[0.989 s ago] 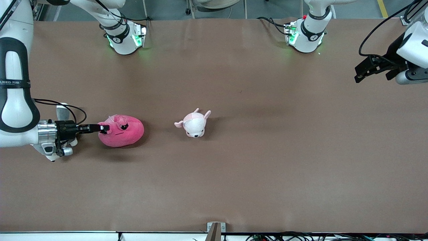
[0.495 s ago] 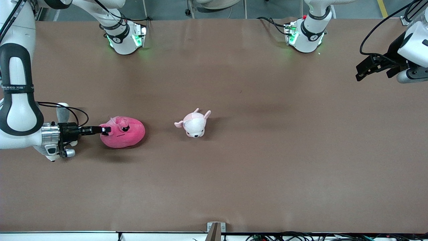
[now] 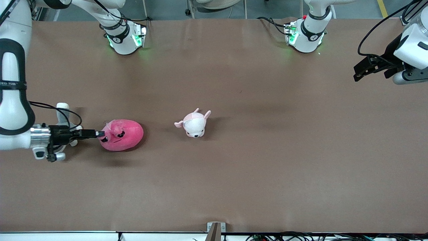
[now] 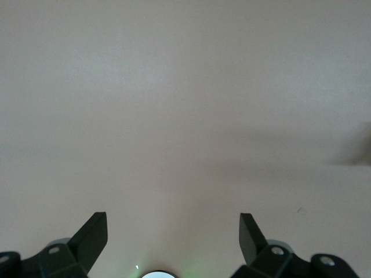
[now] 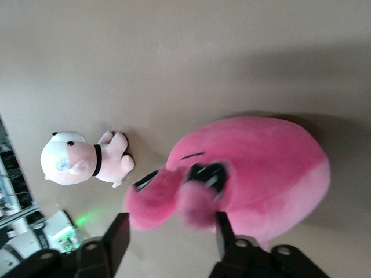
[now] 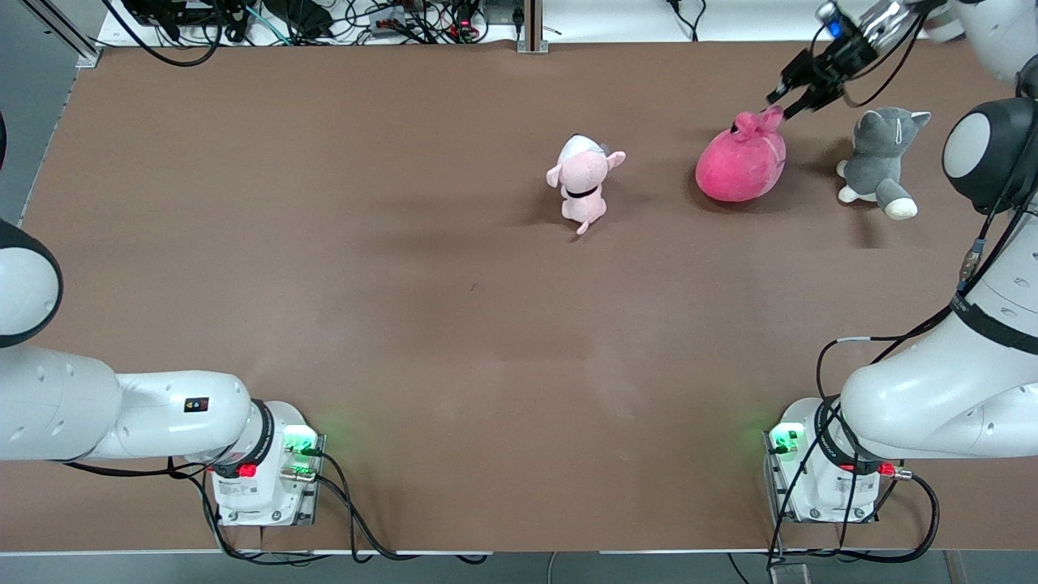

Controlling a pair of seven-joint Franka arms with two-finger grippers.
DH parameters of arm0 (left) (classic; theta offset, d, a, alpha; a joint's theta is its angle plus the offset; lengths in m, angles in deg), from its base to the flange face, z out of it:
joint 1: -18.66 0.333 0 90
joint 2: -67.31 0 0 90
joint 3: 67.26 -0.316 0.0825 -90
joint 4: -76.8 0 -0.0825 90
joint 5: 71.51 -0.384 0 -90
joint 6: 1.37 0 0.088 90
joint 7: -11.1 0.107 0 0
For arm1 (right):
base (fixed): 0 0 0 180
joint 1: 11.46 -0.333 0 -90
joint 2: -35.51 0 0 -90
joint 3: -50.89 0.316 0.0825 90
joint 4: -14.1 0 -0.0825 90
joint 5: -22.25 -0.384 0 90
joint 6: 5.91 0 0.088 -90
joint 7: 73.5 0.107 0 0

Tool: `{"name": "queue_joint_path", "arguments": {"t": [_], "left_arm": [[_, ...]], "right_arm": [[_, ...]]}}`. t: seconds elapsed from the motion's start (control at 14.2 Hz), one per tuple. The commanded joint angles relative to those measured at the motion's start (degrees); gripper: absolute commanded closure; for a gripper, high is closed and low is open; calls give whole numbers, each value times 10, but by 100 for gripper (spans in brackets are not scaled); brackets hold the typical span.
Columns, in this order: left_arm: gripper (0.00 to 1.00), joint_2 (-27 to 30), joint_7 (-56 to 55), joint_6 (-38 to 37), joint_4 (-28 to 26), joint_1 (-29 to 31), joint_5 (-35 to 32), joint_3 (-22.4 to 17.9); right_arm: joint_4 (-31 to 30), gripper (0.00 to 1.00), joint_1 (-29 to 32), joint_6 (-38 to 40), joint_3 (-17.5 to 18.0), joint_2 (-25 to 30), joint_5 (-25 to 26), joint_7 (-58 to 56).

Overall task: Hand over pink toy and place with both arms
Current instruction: 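Lower the pink toy onto the table and open the right gripper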

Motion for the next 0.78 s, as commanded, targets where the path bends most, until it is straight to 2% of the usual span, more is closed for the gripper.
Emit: {"name": "queue_joint_path", "arguments": {"t": [0.0,0.14,0.35,0.57,0.71], "left_arm": [[0,5,-4,-4,1,4,5,2],[0,2,-4,-2,1,4,5,2],[0,7,-4,-3,-1,4,4,2],[0,10,-3,-9,0,4,6,3],[0,12,-3,-19,1,4,9,2]], "right_arm": [[36,0,6,47,9,64,68,74],[51,0,1,67,9,101,125,111],[74,0,-36,68,12,159,258,144],[77,0,-61,68,12,210,342,194],[77,0,-62,67,11,226,369,194]]}}
